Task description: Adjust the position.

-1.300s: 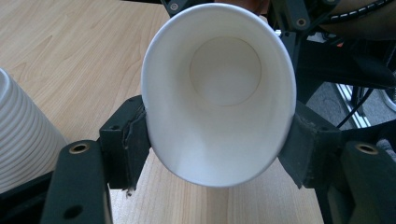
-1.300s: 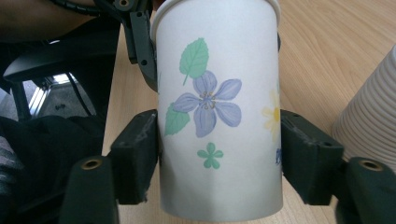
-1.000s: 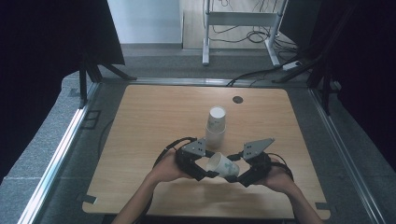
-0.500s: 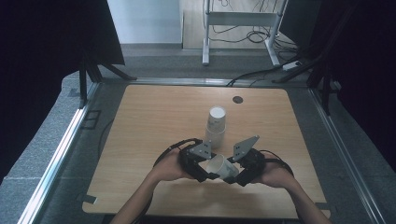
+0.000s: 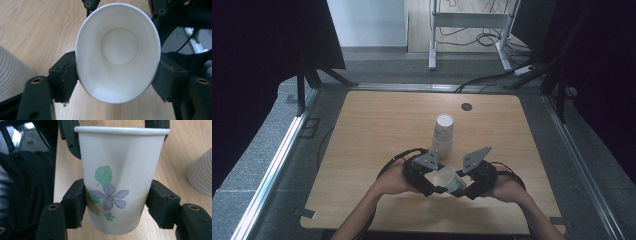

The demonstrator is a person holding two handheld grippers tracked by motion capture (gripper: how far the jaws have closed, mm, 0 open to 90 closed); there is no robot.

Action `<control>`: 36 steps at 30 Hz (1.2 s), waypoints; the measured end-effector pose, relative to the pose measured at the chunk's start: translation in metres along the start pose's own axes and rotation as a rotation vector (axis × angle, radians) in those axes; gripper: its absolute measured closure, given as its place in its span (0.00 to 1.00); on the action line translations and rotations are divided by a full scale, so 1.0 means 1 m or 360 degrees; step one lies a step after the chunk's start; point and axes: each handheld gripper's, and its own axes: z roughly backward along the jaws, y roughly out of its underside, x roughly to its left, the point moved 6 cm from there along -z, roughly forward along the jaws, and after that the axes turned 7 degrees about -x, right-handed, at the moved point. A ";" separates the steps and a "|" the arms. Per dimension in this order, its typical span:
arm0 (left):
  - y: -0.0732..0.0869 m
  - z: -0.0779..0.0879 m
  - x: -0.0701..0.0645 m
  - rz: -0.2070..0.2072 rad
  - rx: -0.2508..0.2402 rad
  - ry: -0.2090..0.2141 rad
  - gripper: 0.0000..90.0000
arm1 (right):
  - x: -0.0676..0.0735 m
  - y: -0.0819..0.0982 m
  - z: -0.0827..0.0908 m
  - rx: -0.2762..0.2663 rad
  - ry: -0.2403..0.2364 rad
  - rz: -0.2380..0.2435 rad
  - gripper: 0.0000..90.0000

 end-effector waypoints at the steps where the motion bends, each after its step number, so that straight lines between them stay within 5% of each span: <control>1: -0.001 0.000 0.000 0.0007 -0.0013 0.0003 0.23 | 0.000 0.000 0.001 -0.0026 0.0010 0.0000 0.40; 17: -0.010 0.005 0.003 0.0111 -0.0250 0.0010 0.19 | 0.001 0.008 0.002 -0.0423 0.0060 -0.0083 0.40; 36: -0.012 0.003 0.003 0.0071 -0.0277 -0.0039 0.29 | 0.001 0.008 -0.003 -0.0532 0.0075 -0.0108 0.40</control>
